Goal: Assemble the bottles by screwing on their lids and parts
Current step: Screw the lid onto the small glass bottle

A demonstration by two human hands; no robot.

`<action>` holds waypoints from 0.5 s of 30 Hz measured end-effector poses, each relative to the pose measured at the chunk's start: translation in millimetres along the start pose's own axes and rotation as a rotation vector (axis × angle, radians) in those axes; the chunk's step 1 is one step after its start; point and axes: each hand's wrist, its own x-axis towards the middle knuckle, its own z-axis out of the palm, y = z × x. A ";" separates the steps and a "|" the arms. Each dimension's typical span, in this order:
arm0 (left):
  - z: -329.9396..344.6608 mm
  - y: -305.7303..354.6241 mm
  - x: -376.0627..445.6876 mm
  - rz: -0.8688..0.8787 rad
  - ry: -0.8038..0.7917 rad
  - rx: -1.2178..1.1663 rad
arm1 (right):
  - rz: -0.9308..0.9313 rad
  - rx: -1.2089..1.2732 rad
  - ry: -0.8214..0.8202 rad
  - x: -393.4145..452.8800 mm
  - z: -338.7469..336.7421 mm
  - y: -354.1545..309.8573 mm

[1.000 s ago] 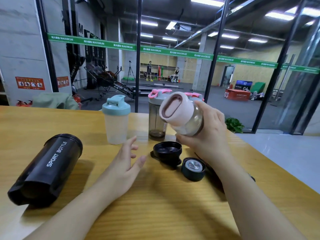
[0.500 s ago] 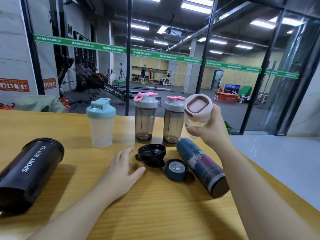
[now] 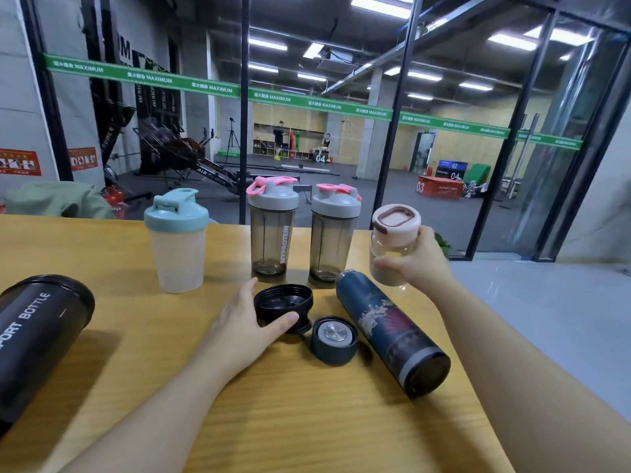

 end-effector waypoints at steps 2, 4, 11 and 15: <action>0.0 -1.1 2.4 -0.015 -0.009 -0.017 | 0.027 -0.003 -0.003 3.1 2.1 4.6; 0.2 -0.8 4.9 -0.020 -0.007 -0.038 | 0.060 -0.001 -0.010 6.4 4.5 10.2; -0.5 -1.5 7.8 -0.024 -0.018 -0.106 | 0.129 0.031 -0.038 11.9 9.8 18.0; -0.2 -2.5 7.4 -0.029 -0.021 -0.157 | 0.142 0.064 -0.047 11.6 11.3 15.8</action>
